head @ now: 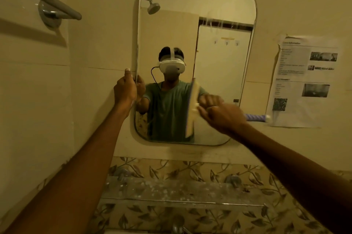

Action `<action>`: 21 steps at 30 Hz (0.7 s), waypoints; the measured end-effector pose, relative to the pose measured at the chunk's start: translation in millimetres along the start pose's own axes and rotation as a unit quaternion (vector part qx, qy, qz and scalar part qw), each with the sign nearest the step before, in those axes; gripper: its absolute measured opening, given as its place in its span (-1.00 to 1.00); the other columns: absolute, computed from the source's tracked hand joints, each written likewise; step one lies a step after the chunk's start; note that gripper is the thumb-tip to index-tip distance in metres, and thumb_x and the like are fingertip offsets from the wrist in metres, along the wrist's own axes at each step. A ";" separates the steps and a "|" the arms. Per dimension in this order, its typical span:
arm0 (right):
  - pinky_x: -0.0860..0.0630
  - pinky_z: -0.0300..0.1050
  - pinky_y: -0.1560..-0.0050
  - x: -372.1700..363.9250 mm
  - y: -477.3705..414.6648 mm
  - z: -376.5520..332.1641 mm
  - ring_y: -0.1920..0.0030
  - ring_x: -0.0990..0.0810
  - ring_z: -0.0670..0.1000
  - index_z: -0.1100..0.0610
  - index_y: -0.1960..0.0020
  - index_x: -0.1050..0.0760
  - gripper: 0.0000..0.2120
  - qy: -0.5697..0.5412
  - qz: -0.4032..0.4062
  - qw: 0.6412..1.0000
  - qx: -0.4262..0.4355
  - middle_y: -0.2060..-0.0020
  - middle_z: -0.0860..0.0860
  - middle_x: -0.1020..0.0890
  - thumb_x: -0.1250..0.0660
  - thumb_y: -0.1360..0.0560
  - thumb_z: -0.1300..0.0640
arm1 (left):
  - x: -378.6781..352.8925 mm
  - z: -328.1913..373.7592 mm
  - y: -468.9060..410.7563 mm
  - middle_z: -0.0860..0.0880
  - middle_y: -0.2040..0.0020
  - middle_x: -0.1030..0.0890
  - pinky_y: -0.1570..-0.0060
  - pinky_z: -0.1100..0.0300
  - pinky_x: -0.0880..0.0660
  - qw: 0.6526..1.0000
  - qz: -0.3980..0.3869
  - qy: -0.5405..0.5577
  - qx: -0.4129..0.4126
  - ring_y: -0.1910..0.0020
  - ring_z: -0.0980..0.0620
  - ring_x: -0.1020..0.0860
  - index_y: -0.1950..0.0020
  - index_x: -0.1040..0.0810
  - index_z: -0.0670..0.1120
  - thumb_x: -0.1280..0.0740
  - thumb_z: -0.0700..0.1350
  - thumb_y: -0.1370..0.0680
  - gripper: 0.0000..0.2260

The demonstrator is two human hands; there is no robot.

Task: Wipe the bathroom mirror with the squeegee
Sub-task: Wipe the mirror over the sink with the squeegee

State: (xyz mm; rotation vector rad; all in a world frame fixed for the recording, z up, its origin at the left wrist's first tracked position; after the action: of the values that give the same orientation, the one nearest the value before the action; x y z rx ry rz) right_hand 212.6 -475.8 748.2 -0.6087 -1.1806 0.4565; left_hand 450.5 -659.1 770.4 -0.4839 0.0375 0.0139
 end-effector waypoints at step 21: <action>-0.18 -0.27 0.53 6.9 19.4 69.7 0.50 -0.35 -0.17 0.13 -0.16 -0.42 -0.25 0.043 0.014 0.997 -0.067 0.34 0.01 -0.56 0.30 -0.51 -0.36 | -3.7 -9.2 -10.5 -0.15 -0.05 -0.62 0.07 0.13 -0.39 0.998 0.042 -0.005 -0.036 0.11 0.03 -0.49 -0.07 -0.59 -0.16 0.03 0.10 -0.65 -0.52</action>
State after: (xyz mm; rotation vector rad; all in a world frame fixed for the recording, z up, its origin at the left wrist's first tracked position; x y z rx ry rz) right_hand 148.5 -442.9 758.0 -0.7544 -1.1272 0.3728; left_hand 446.8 -672.7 767.2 -0.5532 0.0468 0.1003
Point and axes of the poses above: each hand's wrist, its own y-axis away from the middle knuckle, its own x-axis out of the back of the hand, z = x × y, the point moved 6 cm from there along -y, towards the middle knuckle
